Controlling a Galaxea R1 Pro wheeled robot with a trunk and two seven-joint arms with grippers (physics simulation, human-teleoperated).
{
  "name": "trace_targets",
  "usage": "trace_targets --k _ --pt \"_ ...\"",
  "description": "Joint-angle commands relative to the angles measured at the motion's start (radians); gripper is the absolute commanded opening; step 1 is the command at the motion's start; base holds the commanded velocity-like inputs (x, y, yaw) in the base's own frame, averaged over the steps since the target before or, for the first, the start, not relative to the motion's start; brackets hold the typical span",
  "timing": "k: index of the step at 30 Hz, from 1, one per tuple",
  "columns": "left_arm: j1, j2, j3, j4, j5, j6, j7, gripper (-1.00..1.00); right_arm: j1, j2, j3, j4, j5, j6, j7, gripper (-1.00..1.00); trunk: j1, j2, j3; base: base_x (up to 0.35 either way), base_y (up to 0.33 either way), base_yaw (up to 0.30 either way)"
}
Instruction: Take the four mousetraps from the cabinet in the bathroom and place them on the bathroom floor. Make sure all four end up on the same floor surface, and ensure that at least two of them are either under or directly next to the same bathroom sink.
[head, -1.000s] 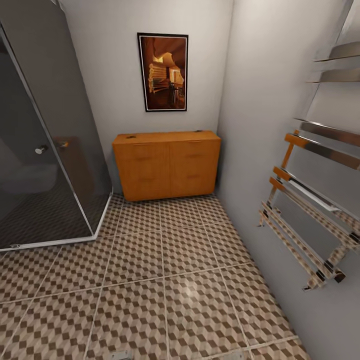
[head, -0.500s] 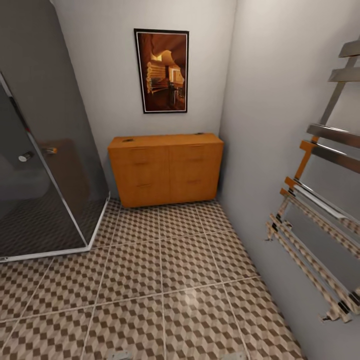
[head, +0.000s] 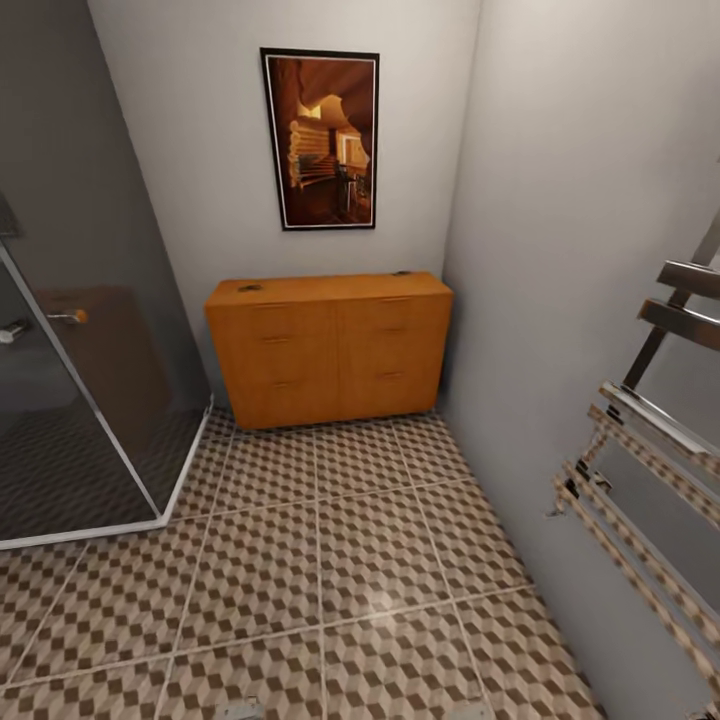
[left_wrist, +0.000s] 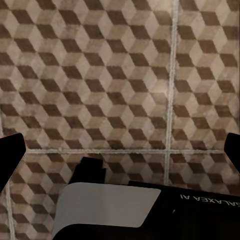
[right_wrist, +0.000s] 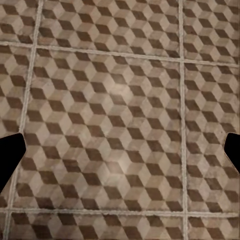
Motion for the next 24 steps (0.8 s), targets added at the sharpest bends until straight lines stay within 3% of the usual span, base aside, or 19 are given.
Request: trace_targets --k 1,24 --pt "-0.001 0.0 -0.008 -0.003 0.007 -0.003 0.006 1.0 -0.001 0.0 0.008 0.001 -0.002 -0.002 -0.006 1.0 0.001 0.0 -0.001 0.335 0.0 0.0" --pt "-0.001 0.0 -0.008 -0.004 0.007 -0.003 0.006 1.0 -0.001 0.0 0.008 0.001 -0.002 -0.002 -0.006 1.0 0.001 0.0 -0.001 0.335 0.0 0.0"
